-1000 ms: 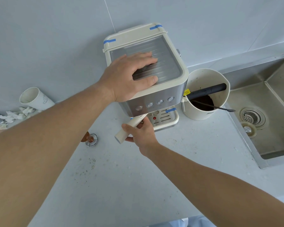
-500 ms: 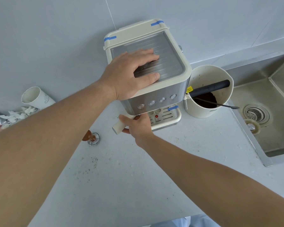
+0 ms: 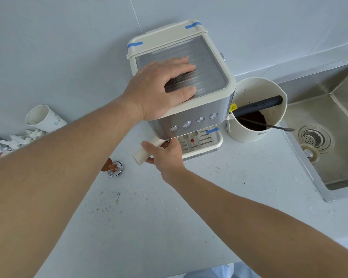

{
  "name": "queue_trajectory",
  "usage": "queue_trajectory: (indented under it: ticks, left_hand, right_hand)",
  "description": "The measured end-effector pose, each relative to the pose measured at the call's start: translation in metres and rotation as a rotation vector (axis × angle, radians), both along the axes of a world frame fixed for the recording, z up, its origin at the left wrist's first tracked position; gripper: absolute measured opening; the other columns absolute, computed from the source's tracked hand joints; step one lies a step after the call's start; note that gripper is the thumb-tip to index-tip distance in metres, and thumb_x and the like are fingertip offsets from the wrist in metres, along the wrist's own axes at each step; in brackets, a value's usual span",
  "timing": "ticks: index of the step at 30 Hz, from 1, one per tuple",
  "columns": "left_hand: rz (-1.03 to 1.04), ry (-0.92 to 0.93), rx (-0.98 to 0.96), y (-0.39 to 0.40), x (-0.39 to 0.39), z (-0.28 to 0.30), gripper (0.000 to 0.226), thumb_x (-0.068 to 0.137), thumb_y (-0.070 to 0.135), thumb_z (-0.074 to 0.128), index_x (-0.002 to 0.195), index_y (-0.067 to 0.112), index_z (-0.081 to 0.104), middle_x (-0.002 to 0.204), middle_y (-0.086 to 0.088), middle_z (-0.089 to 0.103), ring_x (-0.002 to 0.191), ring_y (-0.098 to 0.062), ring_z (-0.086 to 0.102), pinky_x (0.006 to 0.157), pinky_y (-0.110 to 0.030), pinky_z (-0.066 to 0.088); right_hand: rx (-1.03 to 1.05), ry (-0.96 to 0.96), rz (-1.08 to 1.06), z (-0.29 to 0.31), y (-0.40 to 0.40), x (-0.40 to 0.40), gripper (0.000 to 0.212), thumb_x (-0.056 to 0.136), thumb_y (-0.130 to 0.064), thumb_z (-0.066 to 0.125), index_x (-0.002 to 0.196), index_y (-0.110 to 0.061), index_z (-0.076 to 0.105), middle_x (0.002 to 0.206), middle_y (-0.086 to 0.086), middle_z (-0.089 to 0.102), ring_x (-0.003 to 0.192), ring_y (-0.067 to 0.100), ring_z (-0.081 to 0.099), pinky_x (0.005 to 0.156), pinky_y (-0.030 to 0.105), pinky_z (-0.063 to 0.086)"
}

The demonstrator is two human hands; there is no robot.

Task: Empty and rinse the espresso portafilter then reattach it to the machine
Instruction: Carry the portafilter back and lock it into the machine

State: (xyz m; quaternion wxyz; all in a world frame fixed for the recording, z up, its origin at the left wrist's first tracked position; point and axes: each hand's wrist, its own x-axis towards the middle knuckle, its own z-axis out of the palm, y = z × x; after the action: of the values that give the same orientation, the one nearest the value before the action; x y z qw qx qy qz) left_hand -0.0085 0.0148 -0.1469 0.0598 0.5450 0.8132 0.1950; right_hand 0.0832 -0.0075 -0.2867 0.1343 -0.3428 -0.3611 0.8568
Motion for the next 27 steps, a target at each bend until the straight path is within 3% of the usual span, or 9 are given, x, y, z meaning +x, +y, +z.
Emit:
queue_trajectory:
  ticks: [6,9,11,14,18,23,27]
  left_hand:
    - [0.003,0.001,-0.014,0.000,0.000,-0.001,0.060,0.083,0.062,0.046,0.139,0.039,0.048,0.155,0.015,0.037,0.144,-0.002,0.027,0.120,-0.042,0.014]
    - [0.004,-0.002,-0.014,0.000,-0.001,-0.001,0.060,0.083,0.062,0.046,0.139,0.040,0.048,0.155,0.016,0.036,0.144,-0.001,0.027,0.120,-0.039,0.014]
    - [0.005,-0.004,-0.012,0.001,-0.001,-0.001,0.059,0.083,0.061,0.047,0.139,0.040,0.048,0.155,0.016,0.037,0.144,-0.001,0.027,0.120,-0.039,0.014]
    - [0.010,0.006,-0.019,0.001,0.000,0.000,0.059,0.084,0.061,0.048,0.139,0.040,0.047,0.155,0.016,0.036,0.144,-0.002,0.027,0.120,-0.036,0.013]
    - [0.029,0.036,-0.060,0.004,0.004,0.002,0.060,0.087,0.059,0.048,0.143,0.040,0.042,0.158,0.015,0.032,0.145,-0.004,0.024,0.112,-0.024,0.009]
    - [0.158,0.098,-0.158,0.019,0.025,0.001,0.067,0.086,0.070,0.036,0.144,0.037,0.035,0.162,0.010,0.024,0.149,-0.011,0.017,0.120,-0.048,0.010]
    - [0.168,0.091,-0.143,0.015,0.026,-0.001,0.072,0.084,0.074,0.033,0.147,0.039,0.032,0.162,0.012,0.021,0.150,-0.010,0.014,0.120,-0.048,0.007]
  right_hand:
    - [0.036,0.025,0.034,0.003,0.002,0.008,0.043,0.079,0.002,0.077,0.110,-0.017,0.054,0.096,0.003,0.059,0.083,0.015,0.064,0.064,0.037,0.063]
    - [0.060,0.008,0.078,0.000,0.004,0.018,0.039,0.080,0.003,0.074,0.106,-0.019,0.055,0.095,0.003,0.060,0.084,0.022,0.065,0.073,0.047,0.063]
    - [0.049,-0.009,0.103,-0.001,0.008,0.029,0.038,0.081,0.007,0.068,0.103,-0.020,0.053,0.092,0.007,0.059,0.074,0.028,0.066,0.075,0.053,0.060]
    - [0.042,-0.018,0.146,-0.001,0.019,0.051,0.039,0.083,0.012,0.059,0.106,-0.019,0.052,0.084,0.013,0.051,0.056,0.025,0.058,0.061,0.044,0.060]
    - [0.028,-0.049,0.243,0.007,0.037,0.070,0.038,0.086,0.005,0.060,0.117,-0.016,0.053,0.080,0.014,0.052,0.057,0.023,0.055,0.055,0.037,0.056]
    - [0.021,-0.186,0.268,0.016,0.036,0.064,0.029,0.092,-0.006,0.057,0.116,-0.019,0.048,0.074,0.011,0.051,0.053,0.022,0.051,0.051,0.034,0.054]
    - [0.164,-0.276,0.326,0.011,0.041,0.062,0.041,0.085,0.000,0.060,0.119,-0.017,0.045,0.081,0.015,0.052,0.053,0.024,0.052,0.051,0.035,0.053]
